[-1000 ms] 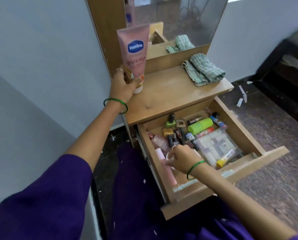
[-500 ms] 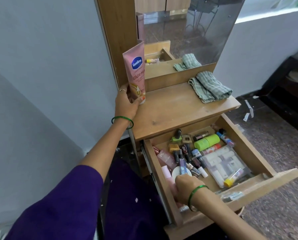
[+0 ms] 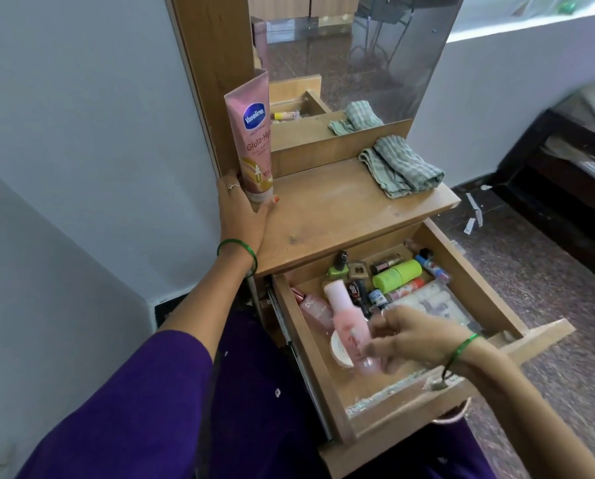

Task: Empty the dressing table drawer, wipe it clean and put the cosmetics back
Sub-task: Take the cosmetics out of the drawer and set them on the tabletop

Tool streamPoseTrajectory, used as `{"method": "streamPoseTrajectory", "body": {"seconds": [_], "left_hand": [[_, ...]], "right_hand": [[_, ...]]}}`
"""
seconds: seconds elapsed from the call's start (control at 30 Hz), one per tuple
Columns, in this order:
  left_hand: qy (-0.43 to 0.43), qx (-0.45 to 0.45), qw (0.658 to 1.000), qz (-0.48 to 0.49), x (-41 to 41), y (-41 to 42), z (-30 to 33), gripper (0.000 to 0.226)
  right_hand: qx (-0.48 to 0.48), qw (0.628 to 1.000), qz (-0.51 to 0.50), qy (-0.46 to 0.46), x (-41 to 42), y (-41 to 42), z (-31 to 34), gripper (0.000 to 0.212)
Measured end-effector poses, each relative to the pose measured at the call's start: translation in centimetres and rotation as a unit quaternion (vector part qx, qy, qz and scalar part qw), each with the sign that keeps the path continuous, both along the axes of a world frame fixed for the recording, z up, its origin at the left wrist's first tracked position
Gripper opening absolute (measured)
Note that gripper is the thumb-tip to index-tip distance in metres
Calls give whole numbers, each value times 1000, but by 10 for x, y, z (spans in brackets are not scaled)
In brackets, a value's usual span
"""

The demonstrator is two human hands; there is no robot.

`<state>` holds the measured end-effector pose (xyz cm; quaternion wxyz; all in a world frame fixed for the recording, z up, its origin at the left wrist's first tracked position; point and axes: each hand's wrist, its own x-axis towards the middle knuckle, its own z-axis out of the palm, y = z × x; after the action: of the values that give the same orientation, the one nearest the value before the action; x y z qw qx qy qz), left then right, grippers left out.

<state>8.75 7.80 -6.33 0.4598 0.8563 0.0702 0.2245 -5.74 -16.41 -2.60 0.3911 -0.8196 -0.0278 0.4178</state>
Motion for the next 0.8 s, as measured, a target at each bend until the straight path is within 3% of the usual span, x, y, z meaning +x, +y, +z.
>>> {"method": "streamPoseTrajectory", "body": {"seconds": [0.13, 0.27, 0.4, 0.53, 0.67, 0.8], "left_hand": [[4, 33, 999, 19, 0, -2, -1, 60], [-8, 92, 995, 25, -3, -5, 1, 53], [-7, 92, 995, 38, -4, -4, 0, 55], [1, 90, 995, 50, 0, -3, -5, 62], [3, 102, 993, 52, 2, -2, -7, 59], [2, 131, 990, 55, 2, -2, -7, 55]], "right_hand": [[108, 989, -7, -105, 24, 6, 37, 13], [157, 961, -91, -209, 69, 35, 48, 15], [82, 925, -181, -324, 125, 59, 32, 36], [8, 897, -195, -396, 155, 77, 25, 30], [-42, 892, -168, -417, 168, 91, 15, 33], [-32, 891, -171, -420, 177, 100, 8, 32]]}}
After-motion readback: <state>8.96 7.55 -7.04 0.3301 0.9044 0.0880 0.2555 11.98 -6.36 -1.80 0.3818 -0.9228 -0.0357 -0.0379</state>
